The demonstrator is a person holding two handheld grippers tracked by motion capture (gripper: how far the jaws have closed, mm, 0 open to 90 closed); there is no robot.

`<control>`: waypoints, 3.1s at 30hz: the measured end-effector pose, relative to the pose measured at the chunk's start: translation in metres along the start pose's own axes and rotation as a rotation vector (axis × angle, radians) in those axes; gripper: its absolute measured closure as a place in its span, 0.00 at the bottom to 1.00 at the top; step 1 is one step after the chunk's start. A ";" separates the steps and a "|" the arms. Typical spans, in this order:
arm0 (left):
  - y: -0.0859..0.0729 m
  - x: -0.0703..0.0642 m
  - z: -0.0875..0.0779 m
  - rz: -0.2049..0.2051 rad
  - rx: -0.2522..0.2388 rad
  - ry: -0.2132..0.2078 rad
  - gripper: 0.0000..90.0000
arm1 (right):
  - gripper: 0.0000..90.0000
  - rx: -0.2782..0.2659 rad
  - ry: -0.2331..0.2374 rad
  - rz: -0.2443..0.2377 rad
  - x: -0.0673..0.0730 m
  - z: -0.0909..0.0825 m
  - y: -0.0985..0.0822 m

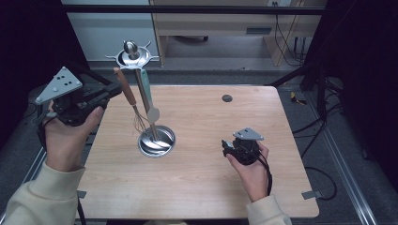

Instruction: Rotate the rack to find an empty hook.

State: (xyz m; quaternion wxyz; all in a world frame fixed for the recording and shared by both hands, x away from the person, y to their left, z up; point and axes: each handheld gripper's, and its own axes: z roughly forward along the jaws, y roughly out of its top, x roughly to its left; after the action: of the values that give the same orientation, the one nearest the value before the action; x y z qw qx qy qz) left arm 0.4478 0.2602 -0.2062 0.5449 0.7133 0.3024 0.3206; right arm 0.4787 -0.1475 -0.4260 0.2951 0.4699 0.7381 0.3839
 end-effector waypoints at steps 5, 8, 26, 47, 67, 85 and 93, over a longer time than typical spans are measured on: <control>0.006 0.003 0.001 0.001 0.002 0.025 1.00 | 0.39 -0.001 0.002 0.001 0.000 0.000 0.000; 0.007 0.006 0.003 -0.017 0.001 0.030 1.00 | 0.39 -0.001 0.001 0.002 -0.001 0.000 0.000; 0.012 0.011 0.010 -0.039 0.002 0.040 1.00 | 0.39 -0.002 0.001 0.005 -0.003 -0.003 0.000; 0.010 0.015 0.009 -0.049 -0.004 0.043 1.00 | 0.39 0.009 0.007 0.010 -0.003 -0.001 -0.001; 0.009 0.024 0.005 -0.059 -0.010 0.043 1.00 | 0.39 0.013 0.006 0.006 -0.004 -0.001 -0.001; 0.009 0.038 0.007 -0.081 -0.018 0.024 1.00 | 0.40 0.020 0.006 0.003 -0.004 0.000 -0.002; 0.008 0.045 0.009 -0.094 -0.019 0.022 1.00 | 0.40 0.023 0.007 0.003 -0.004 0.000 -0.002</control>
State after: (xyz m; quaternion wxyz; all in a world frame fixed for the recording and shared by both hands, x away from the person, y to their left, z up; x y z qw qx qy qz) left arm 0.4835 0.2882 -0.1940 0.5628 0.6895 0.3385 0.3054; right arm 0.4793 -0.1519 -0.4273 0.2865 0.4731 0.7427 0.3774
